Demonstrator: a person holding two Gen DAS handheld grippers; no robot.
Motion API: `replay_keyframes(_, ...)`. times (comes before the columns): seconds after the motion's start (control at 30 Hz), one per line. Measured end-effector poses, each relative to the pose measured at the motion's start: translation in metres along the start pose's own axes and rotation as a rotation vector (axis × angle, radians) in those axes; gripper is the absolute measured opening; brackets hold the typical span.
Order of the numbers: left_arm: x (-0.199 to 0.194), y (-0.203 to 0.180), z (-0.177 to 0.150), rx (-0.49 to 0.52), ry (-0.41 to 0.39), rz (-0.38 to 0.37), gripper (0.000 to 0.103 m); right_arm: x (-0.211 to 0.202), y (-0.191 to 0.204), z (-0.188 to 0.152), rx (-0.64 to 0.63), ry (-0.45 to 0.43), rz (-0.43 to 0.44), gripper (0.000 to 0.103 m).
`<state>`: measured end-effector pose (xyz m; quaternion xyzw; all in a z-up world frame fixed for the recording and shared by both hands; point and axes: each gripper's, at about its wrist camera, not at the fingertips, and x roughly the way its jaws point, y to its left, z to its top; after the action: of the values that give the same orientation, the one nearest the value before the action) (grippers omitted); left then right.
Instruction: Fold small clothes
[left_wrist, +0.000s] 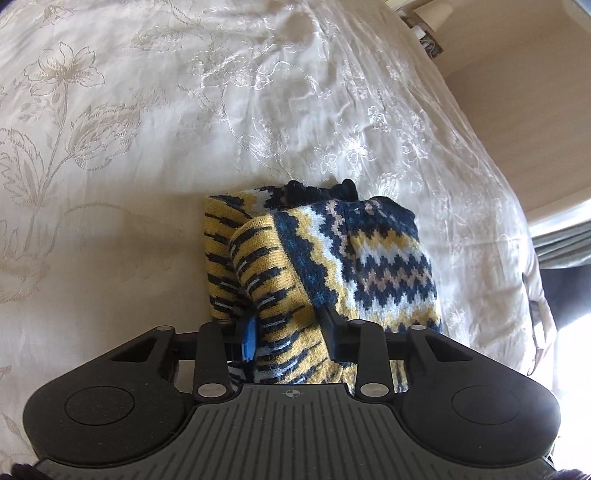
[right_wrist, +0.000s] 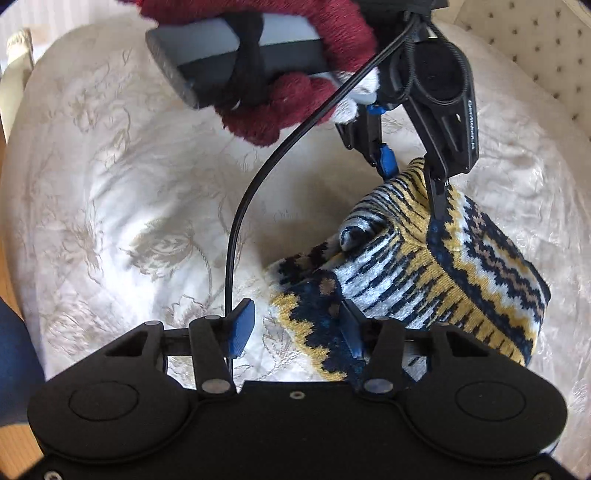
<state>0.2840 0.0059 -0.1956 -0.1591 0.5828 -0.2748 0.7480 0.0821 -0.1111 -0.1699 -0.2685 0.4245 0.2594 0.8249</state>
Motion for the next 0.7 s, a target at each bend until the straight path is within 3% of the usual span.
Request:
replay_keyframes(0.1, -0.004, -0.004, 0.001, 0.040, -0.027, 0.004, 0.013, 0.006, 0.004, -0.001, -0.045, 0.023, -0.055, 0.037)
replay_keyframes(0.13, -0.006, -0.007, 0.001, 0.064, -0.035, 0.010, 0.010, 0.004, 0.001, -0.001, -0.026, 0.018, -0.053, 0.021)
replay_keyframes(0.23, -0.021, -0.020, 0.006, 0.151, -0.080, 0.020, 0.009, -0.014, -0.020, 0.006, 0.144, -0.037, -0.035, 0.019)
replay_keyframes(0.37, -0.040, -0.017, 0.014, 0.168, -0.144, 0.005, 0.009, -0.043, -0.040, 0.021, 0.301, -0.135, 0.009, 0.019)
replay_keyframes(0.5, -0.015, 0.004, 0.016, 0.130, -0.064, 0.110, 0.011, 0.003, -0.032, 0.028, 0.294, -0.026, 0.069, 0.021)
replay_keyframes(0.53, -0.010, 0.009, 0.014, 0.136, -0.045, 0.136, 0.012, 0.018, -0.030, 0.027, 0.296, 0.006, 0.090, 0.027)
replay_keyframes(0.6, -0.008, 0.015, 0.011, 0.129, -0.026, 0.137, 0.018, 0.030, -0.031, 0.025, 0.322, 0.027, 0.117, 0.031)
replay_keyframes(0.67, -0.019, 0.017, 0.008, 0.098, -0.072, 0.123, 0.034, 0.025, -0.036, 0.023, 0.358, 0.007, 0.132, 0.040)
replay_keyframes(0.7, -0.026, 0.016, 0.006, 0.097, -0.098, 0.121, 0.036, 0.021, -0.040, 0.022, 0.374, -0.011, 0.142, 0.044)
